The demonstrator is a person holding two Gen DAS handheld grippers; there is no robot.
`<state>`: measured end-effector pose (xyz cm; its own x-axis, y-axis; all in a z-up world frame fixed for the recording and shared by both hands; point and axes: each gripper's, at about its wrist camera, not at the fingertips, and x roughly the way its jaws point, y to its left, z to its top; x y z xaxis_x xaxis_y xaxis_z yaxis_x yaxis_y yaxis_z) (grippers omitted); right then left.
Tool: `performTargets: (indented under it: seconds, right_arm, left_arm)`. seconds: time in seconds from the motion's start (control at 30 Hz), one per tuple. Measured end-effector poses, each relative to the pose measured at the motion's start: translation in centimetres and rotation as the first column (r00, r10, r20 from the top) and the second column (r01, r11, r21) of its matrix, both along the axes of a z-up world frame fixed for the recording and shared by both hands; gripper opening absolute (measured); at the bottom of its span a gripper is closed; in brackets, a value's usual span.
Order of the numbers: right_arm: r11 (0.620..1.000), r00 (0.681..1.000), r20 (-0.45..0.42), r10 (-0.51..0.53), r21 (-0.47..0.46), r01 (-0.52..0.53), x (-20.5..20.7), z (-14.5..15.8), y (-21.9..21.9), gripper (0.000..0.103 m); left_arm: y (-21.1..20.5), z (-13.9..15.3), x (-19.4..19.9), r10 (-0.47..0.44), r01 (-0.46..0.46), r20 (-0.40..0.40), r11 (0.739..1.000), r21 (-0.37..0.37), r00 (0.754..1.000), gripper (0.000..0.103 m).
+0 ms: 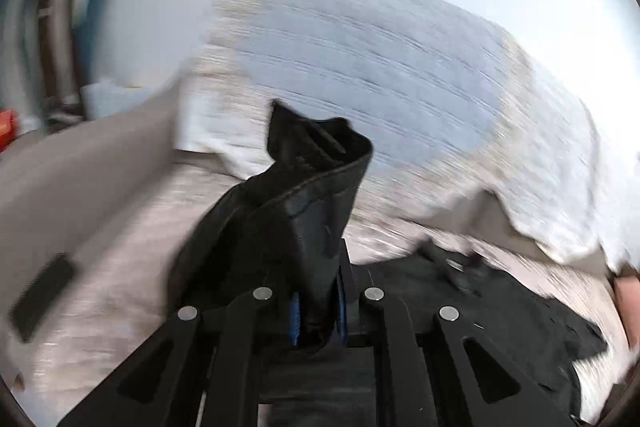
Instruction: Fold large clothes
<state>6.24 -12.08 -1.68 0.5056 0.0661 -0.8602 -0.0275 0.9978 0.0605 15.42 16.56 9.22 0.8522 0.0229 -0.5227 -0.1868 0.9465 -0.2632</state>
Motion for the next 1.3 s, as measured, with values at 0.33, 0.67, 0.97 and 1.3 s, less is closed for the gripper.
performTargets:
  seconds: [0.33,0.67,0.97,1.3]
  right_arm:
    - [0.995,0.995,-0.021,-0.099,0.009,0.099,-1.8,-0.4,-4.1,0.075]
    - [0.993,0.996,0.006,-0.085,0.081,0.084,0.5,0.5,-3.6,0.075]
    - [0.954,1.000,0.003,-0.021,0.299,0.019,11.5,0.1,0.6,0.075]
    - [0.964,0.988,-0.148,0.047,0.267,-0.006,19.3,-5.2,4.0,0.006]
  left_arm:
    - [-13.4,-11.6,7.6,-0.337,0.307,-0.308,0.941,-0.142,0.890,0.020]
    - [-11.6,-5.0,-0.4,-0.411,0.390,-0.108,0.904,-0.174,0.905,0.061]
    - [0.9,-6.0,-0.9,-0.096,0.071,-0.135,0.982,-0.172,0.986,0.062]
    - [-0.1,-11.0,0.5,-0.170,0.132,-0.230,0.976,-0.171,0.958,0.060]
